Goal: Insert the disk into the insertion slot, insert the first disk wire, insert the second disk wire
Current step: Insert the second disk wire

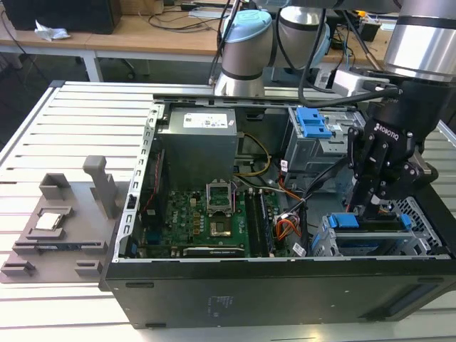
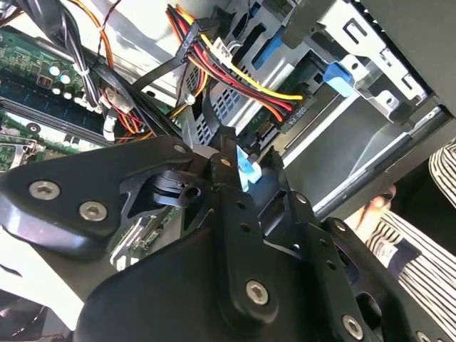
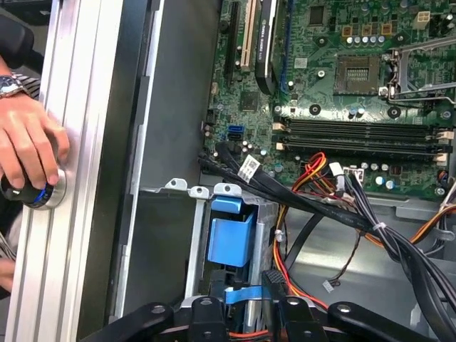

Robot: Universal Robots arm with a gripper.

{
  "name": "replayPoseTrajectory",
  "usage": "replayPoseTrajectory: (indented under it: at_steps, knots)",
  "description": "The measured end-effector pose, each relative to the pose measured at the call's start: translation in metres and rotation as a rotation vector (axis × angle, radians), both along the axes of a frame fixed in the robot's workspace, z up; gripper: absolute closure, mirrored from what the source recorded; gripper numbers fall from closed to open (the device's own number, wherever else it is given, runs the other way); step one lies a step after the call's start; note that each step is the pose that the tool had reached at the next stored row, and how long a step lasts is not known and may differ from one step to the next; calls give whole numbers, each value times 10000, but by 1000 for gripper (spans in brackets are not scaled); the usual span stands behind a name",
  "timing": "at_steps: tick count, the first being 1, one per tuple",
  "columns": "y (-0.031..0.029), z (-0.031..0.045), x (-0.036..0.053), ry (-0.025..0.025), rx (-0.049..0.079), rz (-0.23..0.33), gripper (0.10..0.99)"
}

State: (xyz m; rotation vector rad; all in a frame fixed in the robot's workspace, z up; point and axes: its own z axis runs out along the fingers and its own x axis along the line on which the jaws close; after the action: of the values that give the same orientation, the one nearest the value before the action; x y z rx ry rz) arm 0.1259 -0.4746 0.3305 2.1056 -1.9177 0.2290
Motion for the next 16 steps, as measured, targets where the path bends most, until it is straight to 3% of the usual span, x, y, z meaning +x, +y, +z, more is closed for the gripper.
replayPoseTrajectory:
  at_steps: [2,4,9,10,14,16]
  knots:
    - [0,-1,0,0,-1,0,753]
    - [0,-1,0,0,-2,0,886]
    - [0,-1,0,0,-6,0,894]
    - [0,14,0,0,-5,0,894]
    - [0,190,0,0,-8,0,894]
    - [-2,224,0,0,104,0,894]
